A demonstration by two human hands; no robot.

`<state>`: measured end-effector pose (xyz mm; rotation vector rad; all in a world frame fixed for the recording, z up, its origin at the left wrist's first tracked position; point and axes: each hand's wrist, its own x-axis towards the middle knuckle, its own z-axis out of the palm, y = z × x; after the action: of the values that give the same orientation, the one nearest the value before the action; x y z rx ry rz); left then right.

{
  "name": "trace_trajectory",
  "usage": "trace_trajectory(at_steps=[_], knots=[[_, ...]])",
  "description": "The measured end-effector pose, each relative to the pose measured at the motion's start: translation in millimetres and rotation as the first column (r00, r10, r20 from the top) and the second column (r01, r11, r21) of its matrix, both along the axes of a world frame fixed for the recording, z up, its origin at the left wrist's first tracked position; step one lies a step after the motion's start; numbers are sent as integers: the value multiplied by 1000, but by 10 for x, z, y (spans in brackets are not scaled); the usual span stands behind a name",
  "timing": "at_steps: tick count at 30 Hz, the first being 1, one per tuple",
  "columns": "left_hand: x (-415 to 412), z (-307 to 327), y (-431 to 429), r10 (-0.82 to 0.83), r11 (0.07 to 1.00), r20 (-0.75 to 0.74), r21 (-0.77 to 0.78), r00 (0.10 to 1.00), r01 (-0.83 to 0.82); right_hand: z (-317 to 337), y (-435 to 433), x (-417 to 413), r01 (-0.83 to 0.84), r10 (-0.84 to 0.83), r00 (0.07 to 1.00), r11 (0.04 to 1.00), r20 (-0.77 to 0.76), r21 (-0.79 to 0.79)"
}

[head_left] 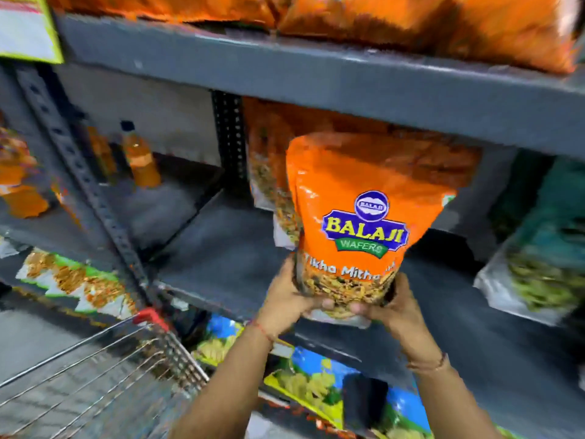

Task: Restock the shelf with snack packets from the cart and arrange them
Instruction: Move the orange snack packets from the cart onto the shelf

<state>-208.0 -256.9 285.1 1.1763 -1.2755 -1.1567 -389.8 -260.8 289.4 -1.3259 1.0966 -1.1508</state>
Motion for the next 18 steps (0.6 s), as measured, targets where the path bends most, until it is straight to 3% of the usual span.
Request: trace_trajectory(at_steps=[8,18], knots=[[-823,-218,-1143,-61,996,188,77,980,48,-273,-933,-758,129,-129,992,991,3,-24],[-964,-577,-1513,-63,983,104,178,993,44,-447,-1263,-816,182,-182,982,983,-43,0]])
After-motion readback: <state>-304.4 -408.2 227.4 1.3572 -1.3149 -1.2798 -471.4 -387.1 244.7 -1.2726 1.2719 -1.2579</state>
